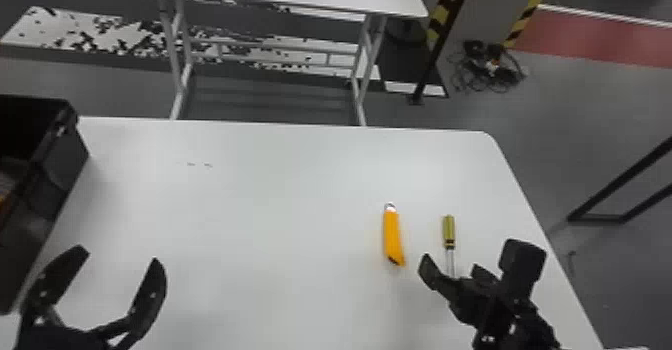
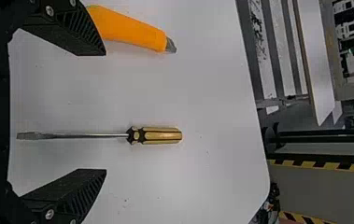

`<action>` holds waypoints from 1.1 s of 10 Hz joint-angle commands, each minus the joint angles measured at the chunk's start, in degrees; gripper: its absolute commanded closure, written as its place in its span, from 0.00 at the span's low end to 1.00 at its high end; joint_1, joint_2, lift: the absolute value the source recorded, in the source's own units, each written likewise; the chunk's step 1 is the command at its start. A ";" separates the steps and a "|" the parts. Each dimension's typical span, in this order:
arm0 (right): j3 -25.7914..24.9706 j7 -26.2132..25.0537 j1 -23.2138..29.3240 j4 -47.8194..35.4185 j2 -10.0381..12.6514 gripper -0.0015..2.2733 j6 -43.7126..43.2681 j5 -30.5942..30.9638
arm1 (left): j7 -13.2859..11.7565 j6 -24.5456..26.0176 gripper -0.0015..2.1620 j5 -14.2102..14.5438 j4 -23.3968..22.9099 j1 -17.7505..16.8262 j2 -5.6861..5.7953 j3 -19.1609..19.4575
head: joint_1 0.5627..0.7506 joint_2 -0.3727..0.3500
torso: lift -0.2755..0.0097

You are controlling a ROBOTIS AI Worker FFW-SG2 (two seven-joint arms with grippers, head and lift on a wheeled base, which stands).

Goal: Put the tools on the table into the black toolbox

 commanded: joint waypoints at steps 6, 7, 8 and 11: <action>-1.87 0.00 -7.03 4.51 -0.26 0.09 7.45 0.35 | 0.00 3.96 0.03 -0.36 0.14 -0.99 0.35 -0.39 | 0.70 0.23 | 0.70; -1.87 0.00 -7.12 4.95 -0.26 0.11 7.45 0.26 | 0.09 4.13 0.03 -0.36 0.40 -1.16 0.44 -0.39 | 0.70 0.22 | 0.70; -1.87 0.00 -7.38 5.39 -0.26 0.15 7.45 0.18 | 0.09 4.13 0.03 -0.36 0.67 -1.34 0.44 -0.39 | 0.70 0.22 | 0.70; -2.83 0.00 -7.65 5.65 -0.26 0.23 9.03 0.09 | 0.09 4.13 0.03 -0.27 0.84 -1.69 0.44 -0.48 | 0.70 0.22 | 0.70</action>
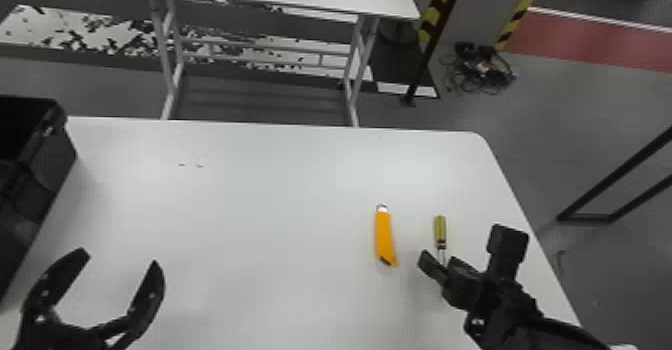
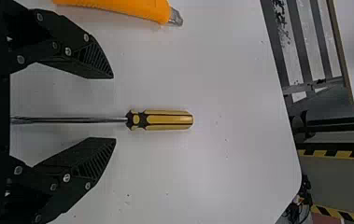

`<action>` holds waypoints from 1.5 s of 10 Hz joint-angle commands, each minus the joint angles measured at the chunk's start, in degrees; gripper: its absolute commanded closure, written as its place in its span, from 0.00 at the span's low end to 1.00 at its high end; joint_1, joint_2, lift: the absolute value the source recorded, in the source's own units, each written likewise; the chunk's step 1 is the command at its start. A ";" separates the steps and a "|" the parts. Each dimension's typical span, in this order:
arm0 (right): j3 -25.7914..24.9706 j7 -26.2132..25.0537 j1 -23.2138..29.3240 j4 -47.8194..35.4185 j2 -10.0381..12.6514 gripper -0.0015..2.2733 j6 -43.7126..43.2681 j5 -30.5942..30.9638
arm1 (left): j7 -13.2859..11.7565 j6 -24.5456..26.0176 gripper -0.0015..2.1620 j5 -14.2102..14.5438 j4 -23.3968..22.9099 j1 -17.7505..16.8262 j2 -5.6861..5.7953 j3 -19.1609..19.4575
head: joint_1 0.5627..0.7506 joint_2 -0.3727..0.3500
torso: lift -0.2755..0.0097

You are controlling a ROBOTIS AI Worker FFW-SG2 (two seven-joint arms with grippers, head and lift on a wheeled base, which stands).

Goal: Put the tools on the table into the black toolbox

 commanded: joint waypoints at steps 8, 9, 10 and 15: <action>-3.78 0.65 1.15 -0.69 0.01 0.98 0.54 -1.09 | -0.09 0.18 0.03 -0.08 -0.17 0.28 -0.09 -0.43 | 0.70 0.16 | 0.70; -3.87 0.65 1.77 -1.22 0.10 0.98 -1.74 -1.18 | 0.00 0.18 0.03 -0.08 -0.52 0.11 -0.09 -0.43 | 0.70 0.14 | 0.70; -3.87 0.57 2.30 -1.92 0.10 0.98 -2.80 -1.45 | 0.00 0.18 0.03 -0.08 -1.40 0.02 -0.09 -0.43 | 0.70 0.13 | 0.70; -1.49 0.92 7.22 -7.55 0.27 0.98 -9.83 -1.97 | -1.15 11.07 0.03 0.18 -9.40 -0.24 -0.09 0.01 | 0.70 0.13 | 0.70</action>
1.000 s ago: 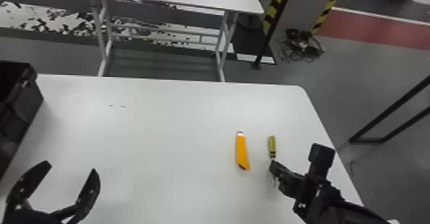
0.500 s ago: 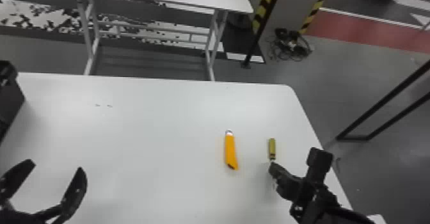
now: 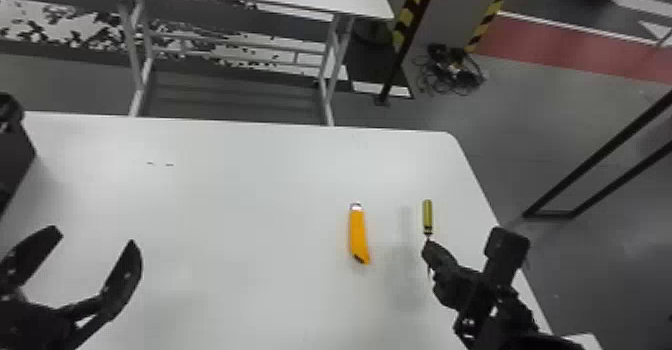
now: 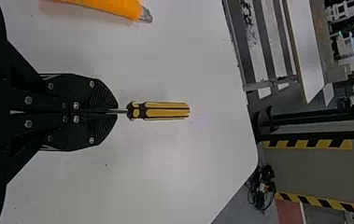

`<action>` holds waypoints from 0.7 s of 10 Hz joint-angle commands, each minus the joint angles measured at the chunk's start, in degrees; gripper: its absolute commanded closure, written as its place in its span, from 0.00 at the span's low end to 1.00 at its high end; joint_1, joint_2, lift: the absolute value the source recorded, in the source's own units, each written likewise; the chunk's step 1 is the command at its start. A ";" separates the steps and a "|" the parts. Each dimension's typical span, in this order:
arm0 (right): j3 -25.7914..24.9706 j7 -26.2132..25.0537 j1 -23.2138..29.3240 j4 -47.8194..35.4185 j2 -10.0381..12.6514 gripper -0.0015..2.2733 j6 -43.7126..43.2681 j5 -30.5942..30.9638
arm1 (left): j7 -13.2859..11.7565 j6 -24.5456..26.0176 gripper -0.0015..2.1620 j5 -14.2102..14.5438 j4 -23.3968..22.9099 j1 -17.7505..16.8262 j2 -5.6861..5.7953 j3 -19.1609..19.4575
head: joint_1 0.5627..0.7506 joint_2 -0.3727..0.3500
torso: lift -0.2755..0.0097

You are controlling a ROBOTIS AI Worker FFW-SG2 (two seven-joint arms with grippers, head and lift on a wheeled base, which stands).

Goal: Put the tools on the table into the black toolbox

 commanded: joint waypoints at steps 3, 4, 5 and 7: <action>5.23 1.30 5.64 -3.92 0.00 0.98 -8.74 0.61 | -3.33 12.37 0.03 2.06 -3.64 -1.85 0.00 -0.60 | 0.70 0.15 | 0.70; 6.72 2.01 7.14 -4.45 0.00 0.98 -11.38 1.14 | -3.42 15.19 0.03 2.49 -4.52 -2.11 -0.09 -0.68 | 0.70 0.16 | 0.70; 8.04 2.36 8.37 -5.07 0.00 0.98 -13.49 1.76 | -3.50 19.76 0.03 4.16 -6.02 -2.47 -0.18 -0.51 | 0.70 0.18 | 0.70; 10.59 3.59 10.92 -6.21 -0.09 0.98 -17.35 3.16 | -4.29 30.48 0.03 6.89 -10.24 -3.34 -0.18 -0.07 | 0.70 0.22 | 0.70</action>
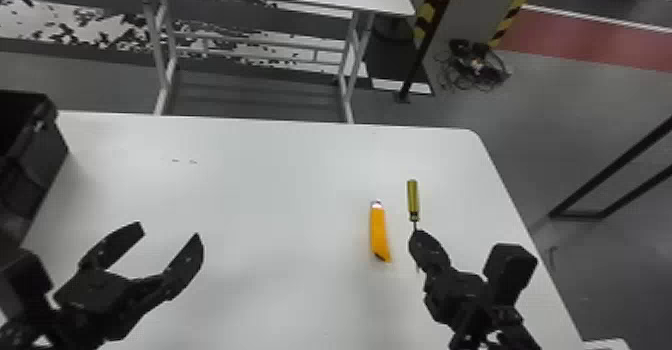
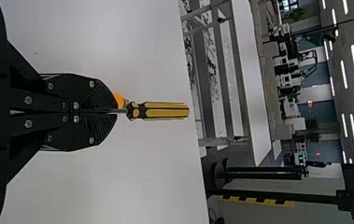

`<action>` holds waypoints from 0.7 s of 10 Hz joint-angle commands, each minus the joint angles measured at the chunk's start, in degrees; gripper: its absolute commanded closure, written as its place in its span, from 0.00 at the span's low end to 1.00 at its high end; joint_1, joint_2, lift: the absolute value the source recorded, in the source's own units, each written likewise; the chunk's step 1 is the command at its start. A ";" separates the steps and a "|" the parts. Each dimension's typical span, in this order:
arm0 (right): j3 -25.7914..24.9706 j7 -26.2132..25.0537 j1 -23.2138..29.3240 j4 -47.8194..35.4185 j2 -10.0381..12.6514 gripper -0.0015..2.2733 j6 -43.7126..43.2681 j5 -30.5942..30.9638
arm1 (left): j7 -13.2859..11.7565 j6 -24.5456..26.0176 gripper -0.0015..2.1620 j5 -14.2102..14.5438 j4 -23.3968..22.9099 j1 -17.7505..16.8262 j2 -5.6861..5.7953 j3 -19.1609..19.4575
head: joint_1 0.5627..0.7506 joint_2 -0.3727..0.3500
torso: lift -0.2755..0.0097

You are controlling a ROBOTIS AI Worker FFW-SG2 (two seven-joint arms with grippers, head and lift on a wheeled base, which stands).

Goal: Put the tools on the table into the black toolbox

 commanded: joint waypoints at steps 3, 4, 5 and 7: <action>6.30 0.83 3.56 -0.49 -0.55 0.98 -6.79 3.87 | -0.77 16.02 0.03 4.31 -5.29 -3.21 0.02 0.29 | 0.70 0.26 | 0.70; 8.32 0.83 4.09 -0.67 -0.91 0.98 -7.85 5.10 | -1.12 19.71 0.03 5.72 -5.82 -4.17 0.02 -0.07 | 0.70 0.28 | 0.70; 10.61 0.83 4.35 -0.84 -1.26 0.98 -8.20 6.33 | -1.12 23.40 0.03 7.13 -6.52 -5.32 -0.07 -0.42 | 0.70 0.29 | 0.70; 14.83 0.74 4.53 -1.02 -1.87 0.98 -8.90 9.76 | -1.12 27.62 0.03 9.06 -7.22 -6.81 -0.07 -0.50 | 0.70 0.33 | 0.70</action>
